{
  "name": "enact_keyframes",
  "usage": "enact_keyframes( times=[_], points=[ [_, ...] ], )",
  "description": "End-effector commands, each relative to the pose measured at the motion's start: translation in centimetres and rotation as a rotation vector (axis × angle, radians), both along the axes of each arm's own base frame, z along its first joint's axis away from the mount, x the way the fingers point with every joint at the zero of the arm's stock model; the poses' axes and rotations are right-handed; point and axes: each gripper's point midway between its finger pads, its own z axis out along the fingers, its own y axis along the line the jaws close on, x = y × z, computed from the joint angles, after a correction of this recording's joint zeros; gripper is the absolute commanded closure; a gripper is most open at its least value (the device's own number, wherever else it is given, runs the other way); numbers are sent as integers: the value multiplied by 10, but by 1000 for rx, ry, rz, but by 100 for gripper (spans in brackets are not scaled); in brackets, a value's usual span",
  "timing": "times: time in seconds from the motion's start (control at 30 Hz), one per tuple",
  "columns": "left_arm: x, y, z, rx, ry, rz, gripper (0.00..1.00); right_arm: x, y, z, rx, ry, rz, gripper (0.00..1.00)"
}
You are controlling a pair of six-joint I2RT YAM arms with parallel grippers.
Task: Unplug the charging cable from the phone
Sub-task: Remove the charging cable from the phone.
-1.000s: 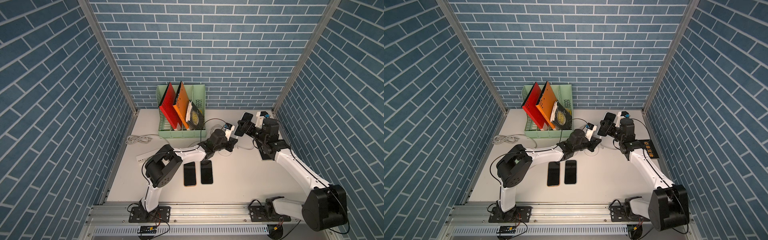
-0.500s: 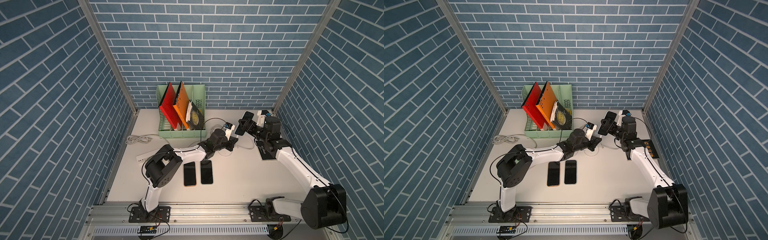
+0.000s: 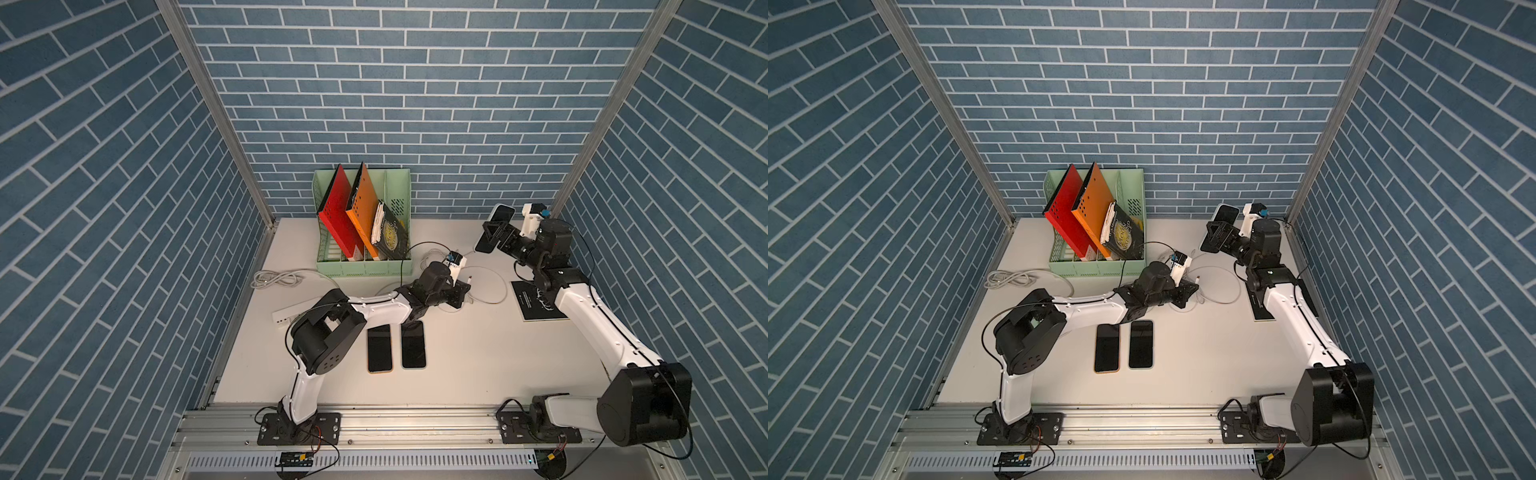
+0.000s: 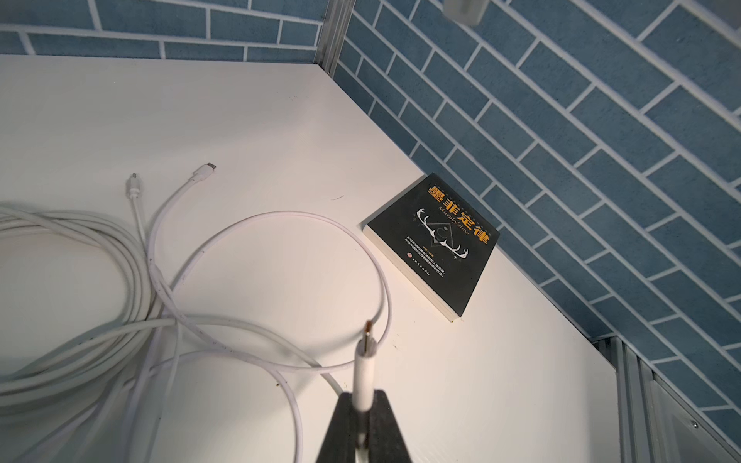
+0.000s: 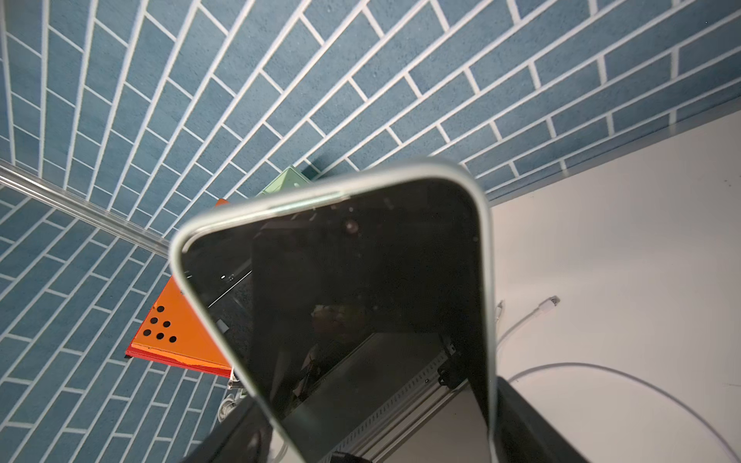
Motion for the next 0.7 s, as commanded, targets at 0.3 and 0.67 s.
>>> enact_keyframes(
  times=[0.3, 0.67],
  points=[
    [15, 21, -56, 156, 75, 145, 100, -18, 2, 16, -19, -95, 39, 74],
    [27, 20, -106, 256, 135, 192, 100, -65, -11, -35, -68, 7, 23, 74]
  ],
)
